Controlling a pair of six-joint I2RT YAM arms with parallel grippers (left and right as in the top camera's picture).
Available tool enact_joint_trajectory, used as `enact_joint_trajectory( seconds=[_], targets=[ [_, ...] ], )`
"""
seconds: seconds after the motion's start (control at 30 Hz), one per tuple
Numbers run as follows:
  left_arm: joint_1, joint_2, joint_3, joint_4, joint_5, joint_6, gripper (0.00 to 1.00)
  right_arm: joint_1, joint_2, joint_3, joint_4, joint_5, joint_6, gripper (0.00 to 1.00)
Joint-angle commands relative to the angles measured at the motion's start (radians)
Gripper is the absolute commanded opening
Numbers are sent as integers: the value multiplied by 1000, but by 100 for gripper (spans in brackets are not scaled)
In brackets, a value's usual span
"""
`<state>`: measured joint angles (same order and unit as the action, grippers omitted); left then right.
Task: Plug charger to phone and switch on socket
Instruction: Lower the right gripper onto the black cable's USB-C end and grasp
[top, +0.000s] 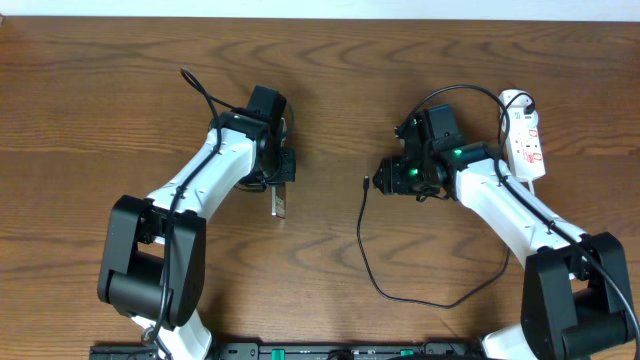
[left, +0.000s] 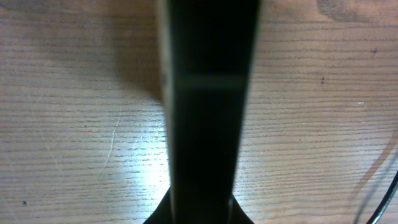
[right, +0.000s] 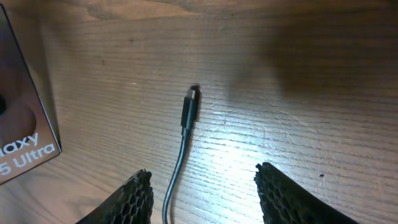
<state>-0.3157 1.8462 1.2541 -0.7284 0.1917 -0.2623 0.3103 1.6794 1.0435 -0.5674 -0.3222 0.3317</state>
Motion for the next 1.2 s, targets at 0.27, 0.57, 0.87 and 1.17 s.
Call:
enact_joint_trajectory(
  seconds=[0.27,0.57,0.87,1.17],
  targets=[
    [-5,35,6,19,-28,-2,27,32,0,3,3,10,-16,54],
    [-5,35,6,23,-29,-2,27,32,0,3,2,10,-16,56],
    [-5,37,6,24,-90,-66,27,32,0,2,2,10,-16,57],
    [-5,37,6,26,-96,-65,41,32,0,2,10,10,-15,81]
  ],
)
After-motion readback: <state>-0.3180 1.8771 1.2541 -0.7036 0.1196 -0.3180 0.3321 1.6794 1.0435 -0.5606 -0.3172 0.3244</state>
